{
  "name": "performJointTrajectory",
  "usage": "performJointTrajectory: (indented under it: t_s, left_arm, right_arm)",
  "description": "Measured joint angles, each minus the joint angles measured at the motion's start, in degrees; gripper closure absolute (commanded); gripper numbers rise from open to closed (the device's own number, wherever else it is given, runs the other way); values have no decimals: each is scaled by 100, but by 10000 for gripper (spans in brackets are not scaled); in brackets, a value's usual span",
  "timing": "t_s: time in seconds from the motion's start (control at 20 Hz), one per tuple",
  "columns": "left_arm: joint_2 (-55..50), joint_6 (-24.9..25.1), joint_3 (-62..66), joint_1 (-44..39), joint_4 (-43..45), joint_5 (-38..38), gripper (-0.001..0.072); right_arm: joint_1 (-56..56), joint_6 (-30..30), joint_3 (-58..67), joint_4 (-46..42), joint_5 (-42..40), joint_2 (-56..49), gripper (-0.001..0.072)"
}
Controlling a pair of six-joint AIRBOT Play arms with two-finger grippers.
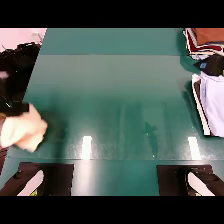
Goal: Fold the shirts.
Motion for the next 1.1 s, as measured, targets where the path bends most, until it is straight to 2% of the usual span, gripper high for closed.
performJointTrajectory:
  t_s: [0.3,0.5,0.7,0.8,0.95,1.1]
  left_arm:
    - [-55,125,2796,-1558,-264,302,686]
    - [-494,278,3477,-2935,-267,765,685]
    - [-1526,448,3659,-4251,-315,728,677]
    - [-2140,542,3687,-4730,-564,671,265]
    - [-2828,719,3700,-5029,-966,662,280]
    - [-3095,785,3711,-4715,-1058,507,280]
  right_arm:
    - [0,0,868,-4,-210,2,693]
    - [0,0,1075,-15,-284,2,693]
    - [0,0,1132,-20,-302,2,692]
    - [0,0,1143,-20,-302,2,692]
    - [0,0,1150,-17,-280,2,693]
    - [0,0,1152,-20,-249,2,693]
